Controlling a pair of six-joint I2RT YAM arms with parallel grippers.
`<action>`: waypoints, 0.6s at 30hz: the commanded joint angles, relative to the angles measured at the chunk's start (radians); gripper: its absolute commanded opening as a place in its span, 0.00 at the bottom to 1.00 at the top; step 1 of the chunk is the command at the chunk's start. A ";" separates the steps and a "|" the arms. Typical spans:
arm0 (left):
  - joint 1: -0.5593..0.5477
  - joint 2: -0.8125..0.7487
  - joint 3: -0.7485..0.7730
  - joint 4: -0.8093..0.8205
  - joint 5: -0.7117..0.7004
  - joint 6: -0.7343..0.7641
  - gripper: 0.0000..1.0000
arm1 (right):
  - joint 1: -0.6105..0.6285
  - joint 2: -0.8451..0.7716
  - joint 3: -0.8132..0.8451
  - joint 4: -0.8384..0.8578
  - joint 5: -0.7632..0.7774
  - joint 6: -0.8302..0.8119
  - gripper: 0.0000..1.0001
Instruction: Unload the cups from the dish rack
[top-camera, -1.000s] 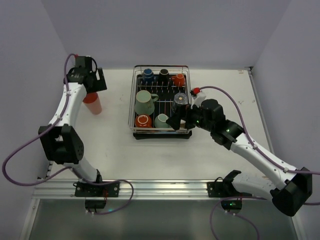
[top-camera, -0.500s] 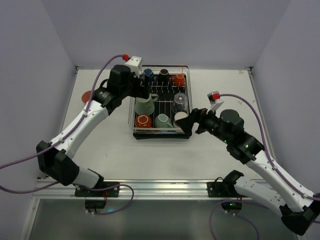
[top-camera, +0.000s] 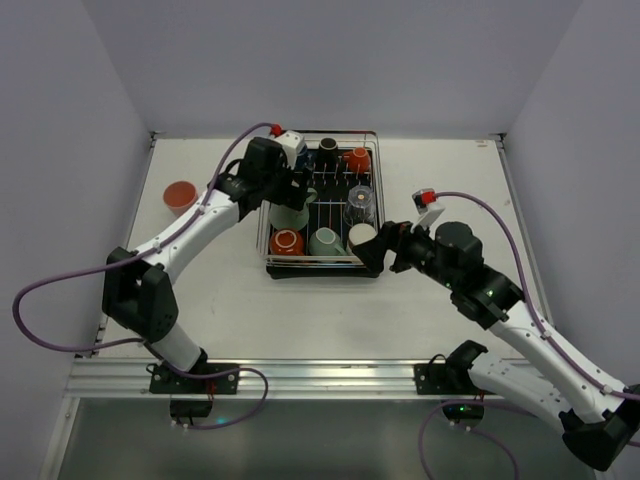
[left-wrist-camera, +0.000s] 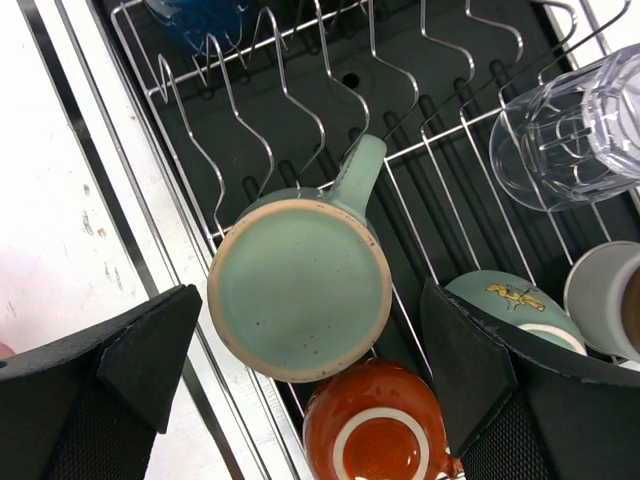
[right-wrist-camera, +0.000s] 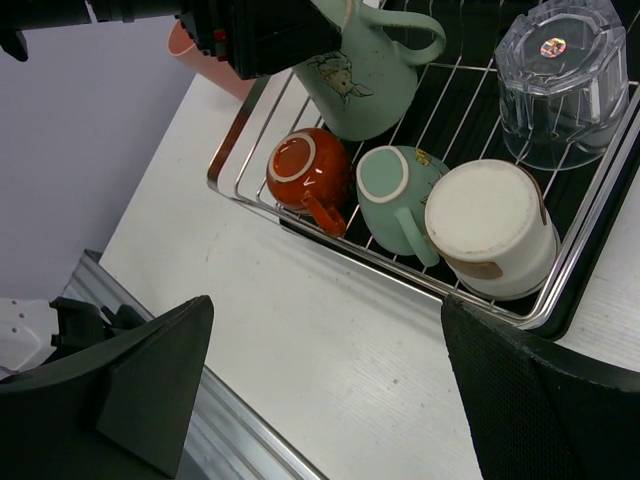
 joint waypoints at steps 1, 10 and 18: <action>-0.005 0.021 0.006 0.015 -0.016 0.038 1.00 | 0.001 -0.001 -0.008 0.014 -0.003 0.012 0.98; -0.005 0.084 0.007 0.037 -0.032 0.043 1.00 | 0.001 0.016 -0.008 0.031 -0.016 0.010 0.99; -0.005 0.052 0.000 0.047 -0.059 0.035 0.34 | 0.001 0.037 0.000 0.040 -0.022 0.012 0.99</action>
